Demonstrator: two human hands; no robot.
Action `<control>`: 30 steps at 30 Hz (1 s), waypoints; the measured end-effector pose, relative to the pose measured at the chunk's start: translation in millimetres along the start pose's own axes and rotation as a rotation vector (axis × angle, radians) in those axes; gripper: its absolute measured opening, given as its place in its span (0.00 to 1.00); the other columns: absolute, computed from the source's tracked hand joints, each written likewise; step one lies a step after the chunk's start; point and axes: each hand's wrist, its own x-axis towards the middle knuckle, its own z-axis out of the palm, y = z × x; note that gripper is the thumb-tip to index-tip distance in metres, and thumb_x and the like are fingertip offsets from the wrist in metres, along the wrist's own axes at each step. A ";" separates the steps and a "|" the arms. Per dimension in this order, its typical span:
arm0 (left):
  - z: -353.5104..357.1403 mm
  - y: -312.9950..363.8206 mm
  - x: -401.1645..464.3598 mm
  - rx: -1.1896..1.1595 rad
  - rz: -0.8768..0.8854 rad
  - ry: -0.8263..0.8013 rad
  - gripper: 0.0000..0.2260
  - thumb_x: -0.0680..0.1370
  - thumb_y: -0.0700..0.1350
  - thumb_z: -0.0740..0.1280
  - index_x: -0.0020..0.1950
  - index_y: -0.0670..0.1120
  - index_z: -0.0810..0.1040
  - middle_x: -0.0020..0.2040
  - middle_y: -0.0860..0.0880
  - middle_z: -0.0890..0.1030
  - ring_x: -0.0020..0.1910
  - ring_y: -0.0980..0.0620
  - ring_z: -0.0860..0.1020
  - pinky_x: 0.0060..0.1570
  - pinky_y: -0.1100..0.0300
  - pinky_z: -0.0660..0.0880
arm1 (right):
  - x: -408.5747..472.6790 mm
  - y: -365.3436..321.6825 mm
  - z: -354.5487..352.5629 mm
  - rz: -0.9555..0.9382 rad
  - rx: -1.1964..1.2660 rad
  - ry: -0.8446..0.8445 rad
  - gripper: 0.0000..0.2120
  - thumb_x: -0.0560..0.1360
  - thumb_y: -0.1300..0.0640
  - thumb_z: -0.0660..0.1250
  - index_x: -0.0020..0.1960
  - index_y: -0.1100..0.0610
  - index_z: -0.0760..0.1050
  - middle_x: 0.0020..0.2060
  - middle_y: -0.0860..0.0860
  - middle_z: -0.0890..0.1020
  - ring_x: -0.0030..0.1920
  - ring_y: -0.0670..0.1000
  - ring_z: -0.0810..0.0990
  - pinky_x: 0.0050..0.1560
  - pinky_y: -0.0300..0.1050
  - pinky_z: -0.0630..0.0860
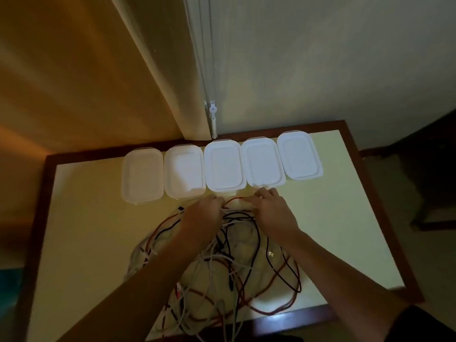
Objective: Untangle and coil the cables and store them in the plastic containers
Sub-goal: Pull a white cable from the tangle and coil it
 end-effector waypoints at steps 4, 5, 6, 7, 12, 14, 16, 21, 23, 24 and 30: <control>14.8 -17.5 9.3 0.124 0.067 0.007 0.14 0.82 0.53 0.57 0.57 0.48 0.79 0.50 0.49 0.78 0.49 0.47 0.78 0.46 0.53 0.74 | 12.0 12.7 16.6 -0.135 -0.066 0.098 0.11 0.75 0.58 0.71 0.57 0.50 0.83 0.52 0.52 0.80 0.56 0.58 0.75 0.50 0.54 0.75; 18.7 -21.7 11.5 0.151 0.089 0.019 0.14 0.82 0.52 0.57 0.56 0.48 0.79 0.49 0.49 0.78 0.49 0.47 0.78 0.45 0.53 0.75 | 15.1 15.8 23.0 -0.159 -0.073 0.127 0.09 0.74 0.57 0.73 0.54 0.50 0.84 0.50 0.52 0.80 0.54 0.58 0.75 0.48 0.54 0.76; 22.1 -23.6 13.3 0.182 0.108 0.033 0.13 0.81 0.51 0.57 0.56 0.48 0.79 0.49 0.49 0.79 0.49 0.47 0.78 0.45 0.53 0.75 | 16.9 18.1 29.2 -0.185 -0.079 0.160 0.07 0.72 0.56 0.74 0.51 0.50 0.85 0.48 0.52 0.80 0.51 0.58 0.76 0.45 0.53 0.75; 24.4 -25.4 15.5 0.215 0.120 0.037 0.11 0.80 0.49 0.58 0.55 0.48 0.78 0.48 0.49 0.79 0.49 0.46 0.78 0.44 0.52 0.76 | 18.0 20.5 33.7 -0.201 -0.090 0.192 0.06 0.71 0.56 0.76 0.48 0.50 0.85 0.46 0.51 0.80 0.49 0.57 0.76 0.44 0.51 0.74; 23.1 -20.3 18.6 0.254 0.130 0.058 0.07 0.81 0.46 0.60 0.54 0.52 0.77 0.48 0.52 0.79 0.49 0.49 0.78 0.46 0.53 0.76 | 20.9 20.6 37.6 -0.250 -0.063 0.273 0.02 0.72 0.56 0.75 0.43 0.52 0.82 0.41 0.48 0.81 0.45 0.54 0.77 0.42 0.48 0.72; 14.6 -16.5 17.9 0.274 0.144 0.135 0.06 0.82 0.49 0.60 0.55 0.54 0.76 0.48 0.54 0.80 0.48 0.52 0.78 0.43 0.58 0.74 | 20.6 18.6 28.8 -0.251 -0.001 0.282 0.01 0.74 0.58 0.72 0.45 0.53 0.81 0.42 0.47 0.81 0.46 0.53 0.78 0.41 0.48 0.74; 4.0 -14.7 17.2 0.236 0.125 0.180 0.06 0.82 0.52 0.60 0.55 0.56 0.76 0.46 0.55 0.81 0.43 0.56 0.77 0.36 0.63 0.68 | 20.1 16.9 17.6 -0.226 0.049 0.281 0.02 0.76 0.57 0.68 0.48 0.52 0.80 0.45 0.46 0.81 0.48 0.51 0.78 0.43 0.49 0.76; -29.6 -5.2 6.5 -0.086 0.169 0.327 0.03 0.80 0.50 0.65 0.46 0.55 0.77 0.30 0.55 0.78 0.30 0.59 0.75 0.32 0.64 0.65 | 15.7 5.3 -21.0 -0.225 0.134 0.406 0.03 0.78 0.54 0.68 0.48 0.47 0.76 0.44 0.42 0.80 0.37 0.40 0.73 0.39 0.43 0.69; -42.8 -2.1 -2.5 -0.188 0.195 0.402 0.04 0.78 0.48 0.67 0.44 0.53 0.78 0.28 0.52 0.77 0.29 0.58 0.74 0.30 0.66 0.64 | 8.7 -5.6 -40.4 -0.215 0.155 0.461 0.04 0.78 0.54 0.68 0.46 0.46 0.75 0.41 0.42 0.79 0.34 0.37 0.71 0.38 0.41 0.66; -49.7 0.2 -9.5 -0.236 0.200 0.432 0.03 0.78 0.47 0.68 0.44 0.52 0.78 0.28 0.52 0.76 0.28 0.58 0.73 0.28 0.68 0.64 | 2.7 -12.4 -51.5 -0.214 0.159 0.494 0.04 0.78 0.54 0.68 0.46 0.46 0.75 0.39 0.41 0.78 0.34 0.36 0.71 0.37 0.38 0.65; -83.4 28.2 -70.8 -0.449 0.248 0.454 0.05 0.80 0.46 0.66 0.50 0.47 0.80 0.38 0.47 0.82 0.32 0.57 0.75 0.29 0.71 0.68 | -43.1 -69.2 -116.8 -0.245 0.254 0.688 0.01 0.78 0.55 0.69 0.48 0.52 0.78 0.41 0.46 0.82 0.38 0.48 0.77 0.42 0.44 0.73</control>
